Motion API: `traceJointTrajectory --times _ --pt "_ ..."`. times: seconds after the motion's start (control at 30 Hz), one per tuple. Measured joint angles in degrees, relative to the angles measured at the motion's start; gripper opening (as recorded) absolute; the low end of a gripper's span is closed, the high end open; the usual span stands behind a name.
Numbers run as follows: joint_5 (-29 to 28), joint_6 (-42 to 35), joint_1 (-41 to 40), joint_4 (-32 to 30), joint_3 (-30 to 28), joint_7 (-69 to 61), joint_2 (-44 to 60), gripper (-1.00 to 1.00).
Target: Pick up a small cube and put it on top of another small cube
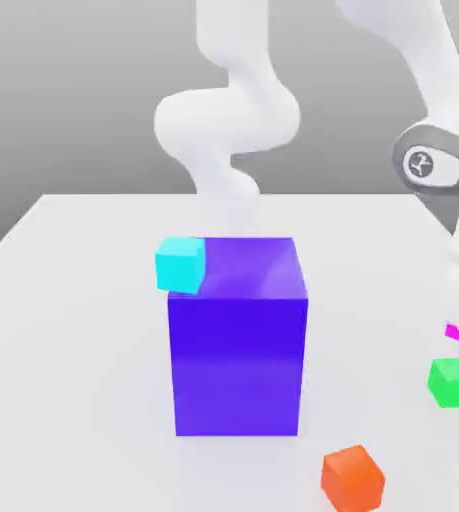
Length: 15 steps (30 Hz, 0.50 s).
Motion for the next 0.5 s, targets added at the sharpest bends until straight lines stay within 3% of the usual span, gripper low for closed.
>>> traceJointTrajectory --times 0.23,0.5 --pt "0.97 1.85 -0.03 0.32 0.19 -0.71 4.29 -1.00" --pt "-2.20 4.58 1.18 0.51 -1.70 1.56 8.22 -1.00"
